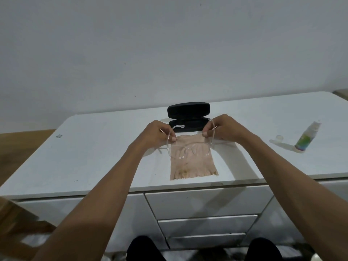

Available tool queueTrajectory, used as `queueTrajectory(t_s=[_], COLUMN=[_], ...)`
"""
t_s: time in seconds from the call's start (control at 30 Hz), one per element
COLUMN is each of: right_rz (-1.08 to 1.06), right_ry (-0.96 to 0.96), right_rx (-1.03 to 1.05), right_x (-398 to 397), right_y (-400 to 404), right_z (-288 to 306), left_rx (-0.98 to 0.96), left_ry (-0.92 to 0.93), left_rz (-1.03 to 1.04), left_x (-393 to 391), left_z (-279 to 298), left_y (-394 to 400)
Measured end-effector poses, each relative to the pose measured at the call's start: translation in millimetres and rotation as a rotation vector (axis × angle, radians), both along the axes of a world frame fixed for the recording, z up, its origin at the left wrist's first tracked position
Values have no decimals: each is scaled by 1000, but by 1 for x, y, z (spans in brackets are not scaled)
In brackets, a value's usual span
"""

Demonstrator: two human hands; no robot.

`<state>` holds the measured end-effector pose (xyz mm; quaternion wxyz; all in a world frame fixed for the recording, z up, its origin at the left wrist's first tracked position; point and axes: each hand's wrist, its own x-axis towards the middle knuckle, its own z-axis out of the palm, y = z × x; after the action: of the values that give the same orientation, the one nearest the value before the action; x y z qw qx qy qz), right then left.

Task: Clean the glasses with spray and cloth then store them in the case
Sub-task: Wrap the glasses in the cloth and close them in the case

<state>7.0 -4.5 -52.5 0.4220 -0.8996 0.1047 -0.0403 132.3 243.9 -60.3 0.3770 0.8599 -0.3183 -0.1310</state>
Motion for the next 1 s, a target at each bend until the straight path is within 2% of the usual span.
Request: queueTrajectory(t_s=[0.07,0.17,0.33,0.57,0.83,1.0], right_rz=[11,-5,63,149,162,139], right_ry=[14,38,98,161,207,194], right_rx=[148,218,270,204,257,267], right_x=[-3,-6,-13,-19,-16,-19], right_y=[0,0,-3,-1,2,3], right_z=[4,7,8,15,14,12], left_rx=[-88,-151,-74,-9,-45,-80], left_ry=[104,261,323,346,349,476], left_rz=[-41,-41,-50,-138,-121,-103], left_x=[-1,-6,-1,-13,-16,-22], left_z=[4,12,16,26,24,28], left_y=[3,7,15,17,15,13])
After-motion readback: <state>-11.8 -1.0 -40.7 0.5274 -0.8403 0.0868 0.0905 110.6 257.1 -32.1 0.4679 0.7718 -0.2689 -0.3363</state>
